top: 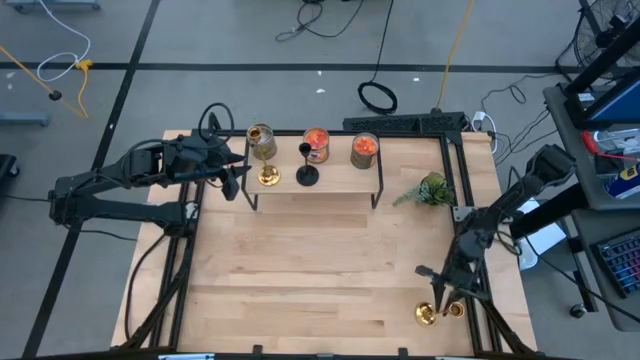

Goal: Pick & Place candle stick holders
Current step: Put the gold candle holder on the shelf

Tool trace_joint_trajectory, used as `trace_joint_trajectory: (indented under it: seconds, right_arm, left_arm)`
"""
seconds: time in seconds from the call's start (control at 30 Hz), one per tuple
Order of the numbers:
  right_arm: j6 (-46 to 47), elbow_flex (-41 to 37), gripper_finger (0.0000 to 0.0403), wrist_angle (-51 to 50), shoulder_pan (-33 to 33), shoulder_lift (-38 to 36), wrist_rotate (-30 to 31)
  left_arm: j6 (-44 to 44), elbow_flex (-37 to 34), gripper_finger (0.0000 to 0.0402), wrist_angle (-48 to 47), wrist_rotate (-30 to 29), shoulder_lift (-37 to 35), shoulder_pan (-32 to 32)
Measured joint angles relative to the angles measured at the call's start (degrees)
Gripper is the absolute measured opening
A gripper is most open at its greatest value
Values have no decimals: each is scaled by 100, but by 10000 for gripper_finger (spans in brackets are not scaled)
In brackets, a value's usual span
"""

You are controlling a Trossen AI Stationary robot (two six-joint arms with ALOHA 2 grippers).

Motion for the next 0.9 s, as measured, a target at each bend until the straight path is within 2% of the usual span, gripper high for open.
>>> trace_joint_trajectory:
  seconds: [0.23,0.37,0.5,0.67,0.77,0.9]
  right_arm:
    - [-303,237,15,36,-2,473,15]
    - [-500,248,17,458,-3,658,387]
    - [-277,259,21,1038,-54,686,1258]
    - [106,514,13,1340,-447,686,2569]
    - [717,963,17,776,-867,686,3350]
    - [1345,1790,20,-219,-1562,688,3843]
  left_arm:
    - [55,0,154,3,0,-1,0]
    - [96,0,154,13,0,-2,0]
    - [96,0,154,17,0,-1,0]
    - [96,0,154,68,0,0,0]
    - [95,0,154,112,-1,25,-1]
    - [180,0,154,202,-11,94,-2]
